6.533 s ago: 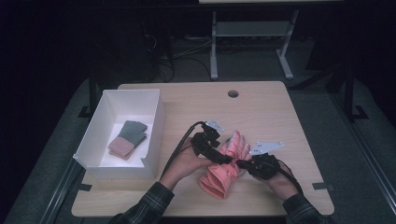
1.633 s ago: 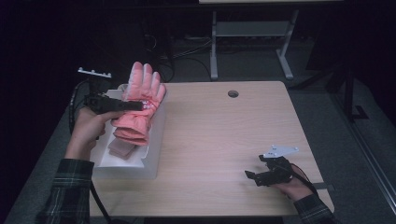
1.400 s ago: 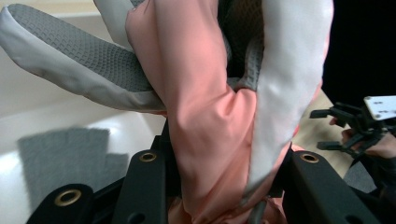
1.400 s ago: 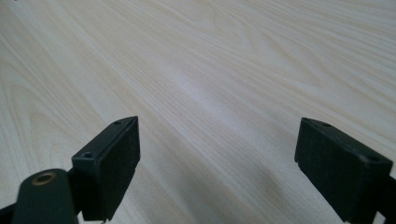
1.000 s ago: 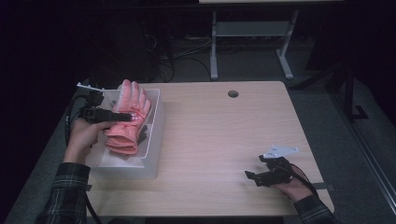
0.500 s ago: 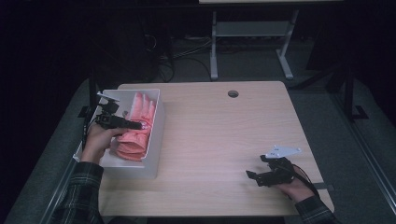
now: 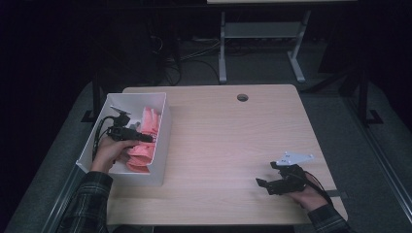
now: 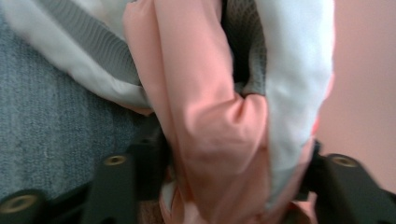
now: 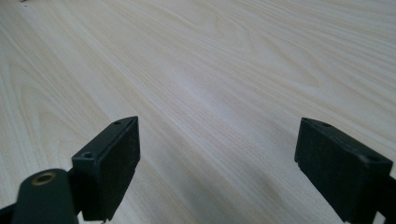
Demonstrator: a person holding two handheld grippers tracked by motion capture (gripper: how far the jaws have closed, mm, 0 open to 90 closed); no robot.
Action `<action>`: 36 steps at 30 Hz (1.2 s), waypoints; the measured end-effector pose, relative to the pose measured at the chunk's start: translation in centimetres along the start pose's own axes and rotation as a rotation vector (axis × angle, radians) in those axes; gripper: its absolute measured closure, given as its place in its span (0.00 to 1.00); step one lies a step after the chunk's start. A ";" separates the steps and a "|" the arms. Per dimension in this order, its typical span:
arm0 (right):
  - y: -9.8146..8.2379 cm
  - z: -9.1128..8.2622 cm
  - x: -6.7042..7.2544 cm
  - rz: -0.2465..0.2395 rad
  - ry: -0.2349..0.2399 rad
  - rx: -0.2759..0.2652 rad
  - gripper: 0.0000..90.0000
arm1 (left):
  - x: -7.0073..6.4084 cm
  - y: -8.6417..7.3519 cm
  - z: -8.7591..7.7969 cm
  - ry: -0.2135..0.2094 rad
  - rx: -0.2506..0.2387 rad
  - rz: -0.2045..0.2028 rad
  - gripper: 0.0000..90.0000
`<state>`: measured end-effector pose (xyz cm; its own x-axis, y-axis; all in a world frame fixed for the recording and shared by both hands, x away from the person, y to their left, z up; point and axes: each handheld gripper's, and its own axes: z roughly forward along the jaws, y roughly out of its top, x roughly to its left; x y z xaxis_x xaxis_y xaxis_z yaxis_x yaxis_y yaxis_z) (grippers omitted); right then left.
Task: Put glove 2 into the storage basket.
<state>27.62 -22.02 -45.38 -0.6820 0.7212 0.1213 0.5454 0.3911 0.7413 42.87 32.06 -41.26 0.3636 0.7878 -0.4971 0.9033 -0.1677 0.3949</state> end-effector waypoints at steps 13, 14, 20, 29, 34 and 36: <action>-0.1 -0.2 0.2 -0.002 -0.005 0.002 0.16 | -2.4 1.4 -4.2 0.096 -0.113 0.081 0.18; -0.1 -0.2 0.2 -0.001 -0.005 0.002 0.16 | -2.7 1.5 -4.7 0.095 -0.126 0.084 0.19; -0.1 -0.2 0.1 0.001 -0.003 0.004 0.16 | -4.7 1.7 -6.8 0.067 -0.188 0.139 0.19; 0.1 0.0 0.3 0.005 0.000 0.007 0.16 | -9.0 2.7 -8.2 0.034 -0.224 0.265 0.19; 0.0 -0.1 0.1 0.010 0.002 0.002 0.16 | -11.8 2.7 -8.2 0.005 -0.255 0.329 0.19; 0.0 -0.2 0.1 0.007 0.003 0.003 0.16 | -12.9 2.6 -7.9 0.007 -0.261 0.360 0.19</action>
<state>27.40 -22.03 -45.27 -0.6796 0.7222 0.1287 0.5516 0.3875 0.7386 38.76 26.11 -27.70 0.6419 0.7109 -0.2875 0.6316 -0.2774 0.7240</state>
